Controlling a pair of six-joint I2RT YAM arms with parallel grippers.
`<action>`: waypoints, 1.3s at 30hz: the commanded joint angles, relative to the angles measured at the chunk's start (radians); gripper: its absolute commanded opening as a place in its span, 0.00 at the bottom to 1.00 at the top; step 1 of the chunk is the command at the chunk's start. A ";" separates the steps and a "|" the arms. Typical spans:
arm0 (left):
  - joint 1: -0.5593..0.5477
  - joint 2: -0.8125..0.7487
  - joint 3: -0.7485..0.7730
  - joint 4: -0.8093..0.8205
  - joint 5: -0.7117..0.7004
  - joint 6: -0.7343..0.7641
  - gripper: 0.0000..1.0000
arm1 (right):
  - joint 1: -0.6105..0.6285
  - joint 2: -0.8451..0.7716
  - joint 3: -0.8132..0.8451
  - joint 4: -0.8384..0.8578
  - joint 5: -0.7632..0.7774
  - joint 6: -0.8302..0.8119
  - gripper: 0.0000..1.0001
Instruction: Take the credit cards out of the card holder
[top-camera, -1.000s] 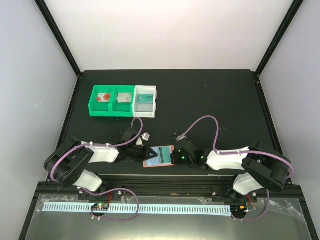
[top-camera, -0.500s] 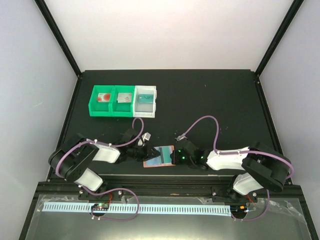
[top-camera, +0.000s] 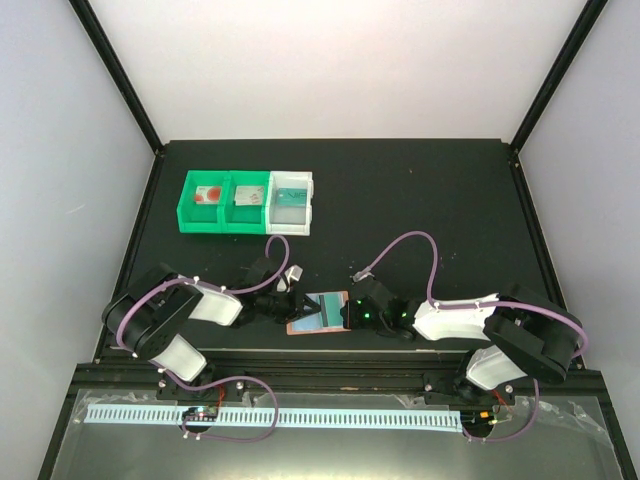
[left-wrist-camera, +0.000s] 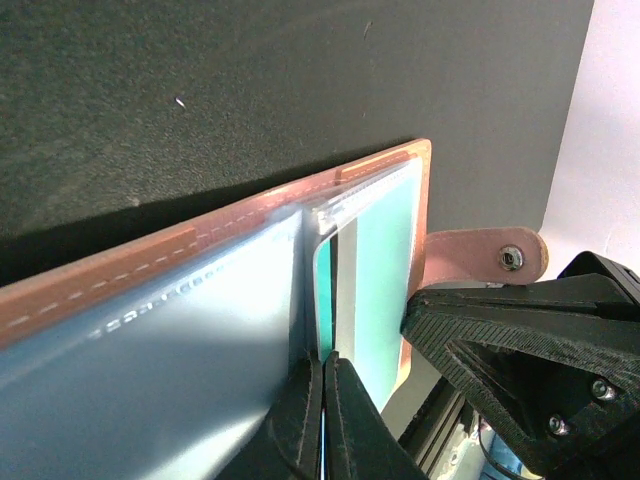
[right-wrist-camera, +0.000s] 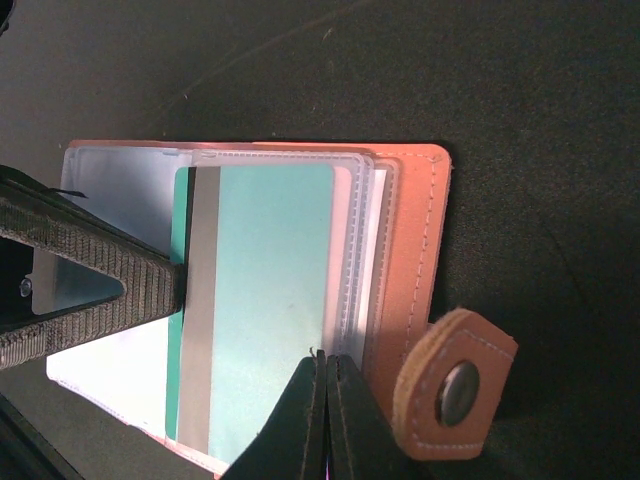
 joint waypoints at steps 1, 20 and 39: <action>-0.004 0.003 -0.002 -0.014 -0.003 0.020 0.02 | 0.006 0.022 -0.024 -0.046 0.007 0.003 0.02; 0.045 -0.078 0.024 -0.201 0.011 0.136 0.02 | 0.005 0.010 -0.027 -0.058 0.018 0.006 0.02; 0.054 -0.096 0.027 -0.240 0.006 0.140 0.18 | 0.007 -0.092 0.014 -0.067 -0.055 -0.007 0.07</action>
